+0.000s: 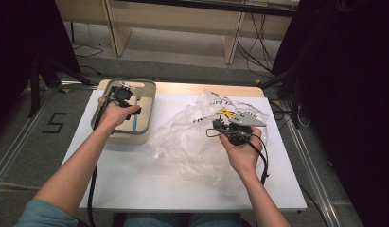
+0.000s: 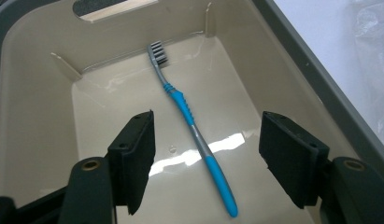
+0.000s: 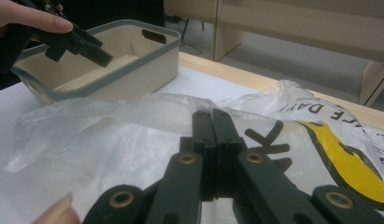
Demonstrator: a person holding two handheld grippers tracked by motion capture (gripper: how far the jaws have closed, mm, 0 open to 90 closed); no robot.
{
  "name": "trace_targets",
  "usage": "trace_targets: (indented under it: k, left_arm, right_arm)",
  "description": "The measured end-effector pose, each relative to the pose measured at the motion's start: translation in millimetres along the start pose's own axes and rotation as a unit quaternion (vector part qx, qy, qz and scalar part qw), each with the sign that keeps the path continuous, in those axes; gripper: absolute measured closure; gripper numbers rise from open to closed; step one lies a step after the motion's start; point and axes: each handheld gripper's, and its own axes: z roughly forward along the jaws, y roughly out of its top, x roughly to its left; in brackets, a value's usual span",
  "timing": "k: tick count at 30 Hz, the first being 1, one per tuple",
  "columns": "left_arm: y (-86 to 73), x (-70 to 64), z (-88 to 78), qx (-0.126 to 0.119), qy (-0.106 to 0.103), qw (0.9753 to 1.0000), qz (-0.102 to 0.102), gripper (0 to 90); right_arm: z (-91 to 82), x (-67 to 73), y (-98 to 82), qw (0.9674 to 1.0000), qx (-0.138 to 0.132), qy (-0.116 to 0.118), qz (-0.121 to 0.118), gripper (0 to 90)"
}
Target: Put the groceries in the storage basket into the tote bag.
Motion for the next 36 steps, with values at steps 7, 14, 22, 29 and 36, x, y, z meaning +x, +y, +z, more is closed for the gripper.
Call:
trace_targets:
  k: [7,14,22,29,36]
  left_arm:
    - [2.9,2.2,7.4,0.012,0.006,0.9999,0.001,37.2]
    - [5.8,1.9,13.2,0.020,0.007,0.9998,0.002,37.9]
    - [9.3,-1.8,21.0,0.031,0.010,0.9994,0.011,39.5]
    - [20.6,-4.5,19.9,0.025,0.014,0.9993,0.023,39.4]
    - [17.8,-2.0,29.0,0.046,0.021,0.9983,0.027,39.5]
  right_arm:
    - [0.6,0.7,-0.3,1.0000,0.003,0.002,0.000,90.0]
    - [0.9,0.7,-0.4,1.0000,0.002,0.003,0.000,90.0]
    - [1.6,1.5,-0.9,1.0000,0.003,0.003,-0.003,90.0]
    - [1.4,1.3,-0.7,1.0000,0.003,0.003,-0.003,90.0]
    - [1.1,1.0,-0.8,1.0000,0.004,0.004,-0.002,90.0]
